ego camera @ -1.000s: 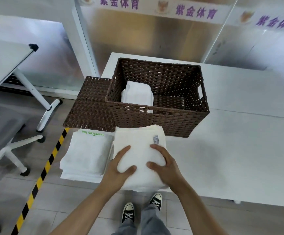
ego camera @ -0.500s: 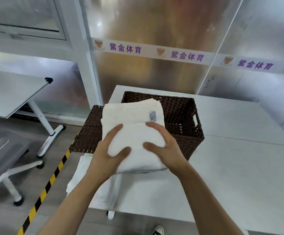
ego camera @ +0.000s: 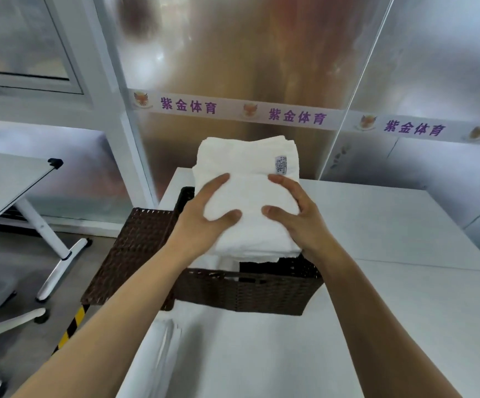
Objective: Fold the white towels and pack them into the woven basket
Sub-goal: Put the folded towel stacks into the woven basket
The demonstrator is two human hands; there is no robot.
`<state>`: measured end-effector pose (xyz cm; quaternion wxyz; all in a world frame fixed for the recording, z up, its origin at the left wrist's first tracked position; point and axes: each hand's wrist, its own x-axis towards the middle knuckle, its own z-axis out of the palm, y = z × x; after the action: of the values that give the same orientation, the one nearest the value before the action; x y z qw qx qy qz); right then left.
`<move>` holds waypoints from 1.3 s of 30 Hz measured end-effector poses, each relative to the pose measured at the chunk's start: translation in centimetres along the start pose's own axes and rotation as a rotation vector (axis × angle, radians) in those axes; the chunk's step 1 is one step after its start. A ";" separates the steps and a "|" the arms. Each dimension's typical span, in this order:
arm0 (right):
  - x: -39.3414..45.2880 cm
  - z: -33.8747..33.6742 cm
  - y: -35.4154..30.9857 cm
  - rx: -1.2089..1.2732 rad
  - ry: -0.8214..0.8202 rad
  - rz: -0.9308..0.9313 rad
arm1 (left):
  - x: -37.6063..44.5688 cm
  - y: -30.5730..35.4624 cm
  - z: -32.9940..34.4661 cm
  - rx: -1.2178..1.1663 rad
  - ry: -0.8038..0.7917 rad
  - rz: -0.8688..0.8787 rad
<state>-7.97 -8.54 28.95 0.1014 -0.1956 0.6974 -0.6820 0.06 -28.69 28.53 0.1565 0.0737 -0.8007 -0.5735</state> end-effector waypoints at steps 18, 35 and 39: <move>7.2 -5.7 15.3 -0.082 -0.022 0.549 | 8.1 -15.2 10.1 -0.059 -0.218 -0.500; 10.3 -5.7 22.7 -0.838 -0.203 0.754 | 10.0 -23.2 17.4 0.388 -0.595 -0.609; 9.8 -5.0 23.8 -1.395 -0.374 0.588 | 9.7 -23.4 19.0 0.657 -0.724 -0.596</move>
<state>-22.07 -8.21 6.88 0.2473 -0.1330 0.9597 0.0135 -16.86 -22.27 2.49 -0.3274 0.1398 -0.8841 -0.3027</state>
